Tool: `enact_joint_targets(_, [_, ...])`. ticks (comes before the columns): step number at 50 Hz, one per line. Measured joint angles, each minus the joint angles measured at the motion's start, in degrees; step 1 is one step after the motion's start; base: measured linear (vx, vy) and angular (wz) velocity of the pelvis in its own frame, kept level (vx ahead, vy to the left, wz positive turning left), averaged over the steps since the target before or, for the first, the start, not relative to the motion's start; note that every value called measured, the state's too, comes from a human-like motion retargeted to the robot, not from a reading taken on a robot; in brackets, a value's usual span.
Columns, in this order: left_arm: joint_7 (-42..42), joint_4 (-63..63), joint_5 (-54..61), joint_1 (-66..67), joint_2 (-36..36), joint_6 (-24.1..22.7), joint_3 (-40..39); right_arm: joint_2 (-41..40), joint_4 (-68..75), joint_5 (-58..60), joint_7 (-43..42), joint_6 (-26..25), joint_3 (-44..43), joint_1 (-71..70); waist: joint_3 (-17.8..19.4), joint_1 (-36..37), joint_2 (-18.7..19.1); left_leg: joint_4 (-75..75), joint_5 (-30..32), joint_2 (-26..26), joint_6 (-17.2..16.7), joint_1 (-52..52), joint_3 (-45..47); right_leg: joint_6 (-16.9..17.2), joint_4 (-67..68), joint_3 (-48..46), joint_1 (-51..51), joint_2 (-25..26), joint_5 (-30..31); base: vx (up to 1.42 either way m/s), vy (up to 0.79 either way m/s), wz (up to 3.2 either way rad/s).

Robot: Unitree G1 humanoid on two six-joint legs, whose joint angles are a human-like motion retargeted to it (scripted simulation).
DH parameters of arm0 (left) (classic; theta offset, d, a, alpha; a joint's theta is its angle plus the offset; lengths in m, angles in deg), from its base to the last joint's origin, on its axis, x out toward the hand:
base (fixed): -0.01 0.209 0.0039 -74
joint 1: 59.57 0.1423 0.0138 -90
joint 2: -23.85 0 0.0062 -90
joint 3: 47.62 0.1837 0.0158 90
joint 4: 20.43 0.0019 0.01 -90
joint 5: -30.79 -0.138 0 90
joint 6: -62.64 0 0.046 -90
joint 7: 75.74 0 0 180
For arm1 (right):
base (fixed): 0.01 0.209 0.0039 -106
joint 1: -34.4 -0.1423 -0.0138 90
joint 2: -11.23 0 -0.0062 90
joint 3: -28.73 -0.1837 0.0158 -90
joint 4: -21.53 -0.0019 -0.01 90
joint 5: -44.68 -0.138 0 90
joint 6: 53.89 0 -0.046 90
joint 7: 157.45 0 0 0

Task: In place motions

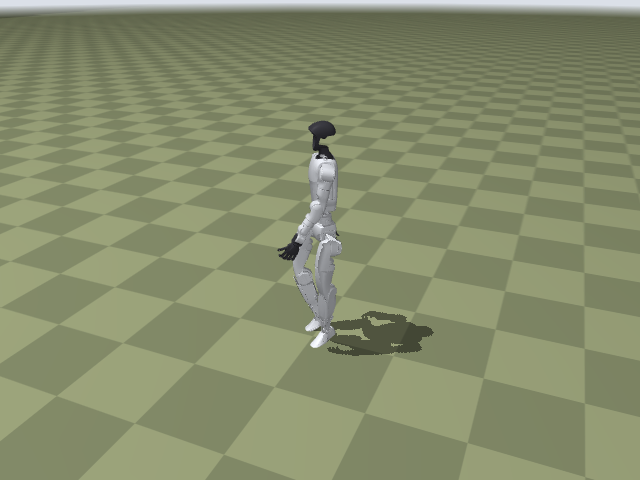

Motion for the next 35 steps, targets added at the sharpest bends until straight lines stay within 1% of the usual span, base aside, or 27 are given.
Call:
enact_joint_targets(1, [0.9, 1.8, 0.2, 1.3, 0.6, 1.1, -0.7, -0.4, -0.6, 0.3, -0.5, 0.4, 1.0, -0.9, -0.4, 0.0, -0.9, 0.4, -0.4, -1.5, 0.2, 0.0, -0.5, 1.1, -7.8, 0.5, 4.1, 0.8, -4.5, 0.21, -0.05, -0.09])
enact_joint_targets(2, [1.9, 3.5, 0.3, 2.6, 1.1, 2.3, -1.6, -0.9, -1.1, 0.6, -1.0, 0.7, 2.1, -1.8, -0.7, 0.5, -1.7, 0.7, -0.8, -2.7, 0.2, 0.1, -0.5, 1.4, -14.4, -1.4, 8.0, 1.0, -8.6, 0.26, -0.09, -0.55])
enact_joint_targets(3, [3.2, 5.1, 0.4, 3.7, 1.4, 3.6, -3.0, -1.5, -1.6, 1.0, -1.4, 0.9, 3.3, -2.7, -1.2, 2.1, -2.6, 0.8, -1.2, -3.6, 0.1, 0.4, 0.7, 0.0, -18.8, -7.9, 11.6, -0.2, -11.8, 0.28, -0.09, -0.74])
enact_joint_targets(4, [4.3, 6.4, 0.4, 4.9, 1.9, 4.5, -4.3, -2.0, -2.0, 1.2, -1.6, 1.0, 4.1, -3.4, -1.7, 2.9, -3.4, 0.8, -1.4, -4.5, 0.0, 0.8, 1.0, 0.0, -21.9, -10.1, 13.1, -0.8, -12.5, 0.31, -0.08, -0.6])
enact_joint_targets(5, [5.3, 7.5, 0.3, 6.2, 2.5, 5.3, -5.5, -2.6, -2.5, 1.4, -1.9, 1.1, 4.7, -3.9, -2.3, 3.3, -4.1, 0.7, -1.5, -5.4, -0.2, 1.0, 0.9, 0.7, -24.3, -10.1, 13.5, -1.3, -11.8, 0.35, -0.08, -0.27])
enact_joint_targets(7, [6.9, 11.0, -0.5, 8.9, 2.9, 5.7, -8.0, -3.8, -4.2, 1.8, -0.8, 1.4, 5.1, -5.9, -4.5, 5.8, -5.3, 0.5, -1.0, -6.5, -0.3, 0.1, 1.6, 3.2, -27.5, -7.2, 12.9, -2.5, -9.0, 0.3, -0.11, -0.22])
enact_joint_targets(8, [6.8, 12.7, -1.0, 9.6, 2.8, 5.4, -8.5, -4.3, -5.5, 1.9, 0.2, 1.7, 5.0, -6.7, -5.4, 6.6, -5.1, 0.7, -0.8, -6.2, -0.5, -1.1, 1.8, 4.2, -28.6, -8.7, 12.4, -2.9, -8.2, 0.12, -0.12, -0.14])
enact_joint_targets(9, [5.7, 14.0, -1.2, 10.5, 2.7, 5.3, -9.1, -4.8, -7.0, 1.9, 0.9, 2.4, 5.1, -7.5, -5.7, 7.0, -5.0, 0.9, -0.7, -5.9, -0.6, -1.8, 2.0, 4.4, -29.0, -10.7, 12.2, -2.9, -7.8, -0.01, -0.11, -0.11])
enact_joint_targets(10, [4.2, 14.9, -1.3, 11.5, 2.5, 5.4, -9.7, -5.3, -8.8, 1.9, 1.5, 3.4, 5.4, -8.3, -5.6, 7.1, -5.0, 1.0, -0.7, -5.6, -0.9, -2.1, 2.0, 4.1, -29.2, -13.1, 12.0, -2.6, -7.7, 0.04, -0.08, -0.22])
enact_joint_targets(12, [2.2, 14.9, 0.1, 14.0, 1.8, 5.1, -9.4, -6.0, -11.4, 1.1, 1.3, 5.6, 7.0, -9.5, -5.0, 6.3, -4.9, 1.2, -0.6, -5.5, -0.9, -2.2, 2.2, 3.2, -28.5, -7.7, 11.0, -2.0, -8.2, 0.11, -0.03, -0.05])
enact_joint_targets(15, [2.6, 16.2, -0.9, 15.4, 0.9, 5.1, -9.5, -6.3, -12.8, -0.2, -0.1, 8.6, 8.1, -10.6, -4.2, 3.4, -3.6, 1.9, 0.1, -4.5, -1.2, -2.9, 1.0, 2.5, -28.5, -9.9, 11.3, -1.5, -8.6, 0.1, -0.03, 0.79])
enact_joint_targets(17, [3.2, 17.4, -2.5, 14.9, 0.5, 6.8, -10.3, -5.8, -11.5, -1.5, -0.9, 8.8, 7.0, -10.5, -4.3, -2.3, -3.0, 3.7, -0.8, -4.0, -2.7, -3.1, -4.6, 2.9, -28.7, -15.9, 12.4, -2.3, -9.3, 0.03, -0.14, 2.11])
enact_joint_targets(18, [3.8, 17.3, -2.7, 14.9, 0.3, 7.3, -10.9, -5.4, -10.4, -2.1, -1.2, 8.5, 6.6, -10.1, -4.4, -3.0, -2.9, 4.5, -0.8, -3.6, -3.1, -3.5, -5.4, 2.7, -28.9, -16.6, 12.7, -2.2, -9.5, 0.06, -0.16, 1.21])
enact_joint_targets(20, [4.6, 16.4, -2.8, 15.4, 0.1, 7.2, -11.5, -4.8, -8.3, -3.6, -1.5, 7.8, 5.9, -9.2, -4.8, -2.2, -2.8, 5.8, -1.1, -3.1, -3.3, -4.1, -5.2, 2.3, -29.0, -16.5, 12.9, -1.7, -9.6, 0.15, -0.16, 0.32])
enact_joint_targets(22, [4.4, 15.5, -3.8, 16.4, -0.4, 5.9, -11.0, -3.4, -4.2, -7.9, -1.9, 7.2, 4.2, -7.9, -6.1, -0.4, -2.9, 9.9, -1.8, -2.4, -3.3, -5.6, -6.0, 1.9, -29.0, -17.9, 13.2, -1.6, -9.9, 0.27, -0.16, 0.36])
enact_joint_targets(23, [3.9, 15.3, -4.3, 17.0, -0.6, 5.3, -10.8, -3.1, -2.9, -9.6, -2.3, 7.0, 3.7, -7.8, -6.6, 0.3, -3.1, 12.7, -1.4, -2.4, -2.4, -6.9, -5.7, 1.8, -28.9, -18.0, 13.1, -1.8, -10.0, 0.18, -0.14, -0.29])
enact_joint_targets(25, [1.8, 15.4, -4.6, 18.0, -1.1, 4.6, -10.6, -3.5, -0.8, -14.3, -4.3, 6.5, 3.6, -9.2, -6.7, 5.9, -5.2, 24.5, 3.0, -1.3, 1.6, -13.5, -0.1, 1.2, -28.5, -13.3, 12.0, -3.3, -9.4, 0.02, -0.11, -1.21])
enact_joint_targets(27, [-0.1, 16.4, -3.6, 18.2, -2.0, 4.5, -10.0, -5.0, -2.2, -17.9, -5.9, 7.2, 4.4, -11.9, -4.2, 6.7, -5.8, 39.0, 11.1, 2.6, 4.1, -20.7, -2.3, 0.9, -28.7, -13.4, 12.6, -3.3, -9.0, -0.12, -0.13, -0.54])
enact_joint_targets(28, [-0.9, 16.9, -3.3, 18.7, -2.3, 4.5, -10.2, -5.8, -3.6, -18.8, -6.0, 7.7, 5.4, -13.3, -2.3, 8.6, -6.7, 45.7, 13.8, 3.2, 6.1, -24.0, -4.1, 0.4, -28.7, -11.8, 13.6, -3.0, -8.9, -0.07, -0.2, -0.97])
enact_joint_targets(29, [-1.1, 17.7, -3.0, 19.3, -2.4, 4.4, -10.7, -6.4, -5.2, -18.8, -5.4, 7.9, 6.6, -14.8, -0.5, 10.5, -7.7, 52.6, 13.5, 3.7, 6.7, -27.3, -5.2, -0.1, -28.8, -10.5, 14.4, -3.1, -8.6, -0.03, -0.2, -1.42])
enact_joint_targets(30, [-1.1, 18.5, -2.9, 20.0, -2.4, 4.2, -11.3, -7.0, -7.0, -18.4, -4.4, 8.0, 8.0, -16.4, 1.2, 12.5, -8.8, 59.7, 11.6, 4.0, 6.8, -30.7, -5.8, -0.6, -28.9, -9.2, 15.1, -3.3, -8.3, -0.01, -0.19, -1.55])
enact_joint_targets(31, [0.1, 20.0, -3.1, 20.8, -2.2, 4.2, -12.3, -7.7, -9.3, -16.6, -3.0, 7.3, 8.9, -18.3, 2.3, 15.0, -9.4, 66.9, 9.7, 7.8, 6.8, -34.1, -4.7, -1.4, -28.7, -8.1, 15.3, -3.0, -8.4, 0.0, -0.19, -1.57])
enact_joint_targets(32, [1.3, 21.3, -3.4, 21.5, -1.9, 4.4, -13.1, -8.5, -11.5, -15.0, -1.8, 6.8, 9.5, -20.0, 3.1, 17.1, -9.9, 73.1, 8.0, 10.8, 6.8, -37.4, -3.9, -2.0, -28.6, -7.2, 15.3, -2.8, -8.3, -0.02, -0.16, -1.41])
enact_joint_targets(33, [2.6, 22.7, -4.0, 22.1, -1.7, 4.7, -13.8, -9.3, -13.5, -13.7, -1.2, 6.6, 9.8, -21.3, 3.4, 18.7, -10.2, 77.4, 6.5, 12.3, 6.7, -40.7, -3.7, -2.4, -28.5, -6.6, 14.9, -3.0, -8.1, -0.04, -0.07, -1.08])
enact_joint_targets(35, [5.1, 24.6, -5.3, 24.0, -1.2, 5.3, -14.7, -10.9, -17.1, -13.2, -0.4, 7.4, 11.1, -23.3, 4.2, 20.7, -11.1, 83.8, 4.2, 12.6, 6.7, -46.6, -3.3, -2.9, -28.1, -5.4, 14.4, -4.0, -7.7, -0.05, 0.05, -0.71])
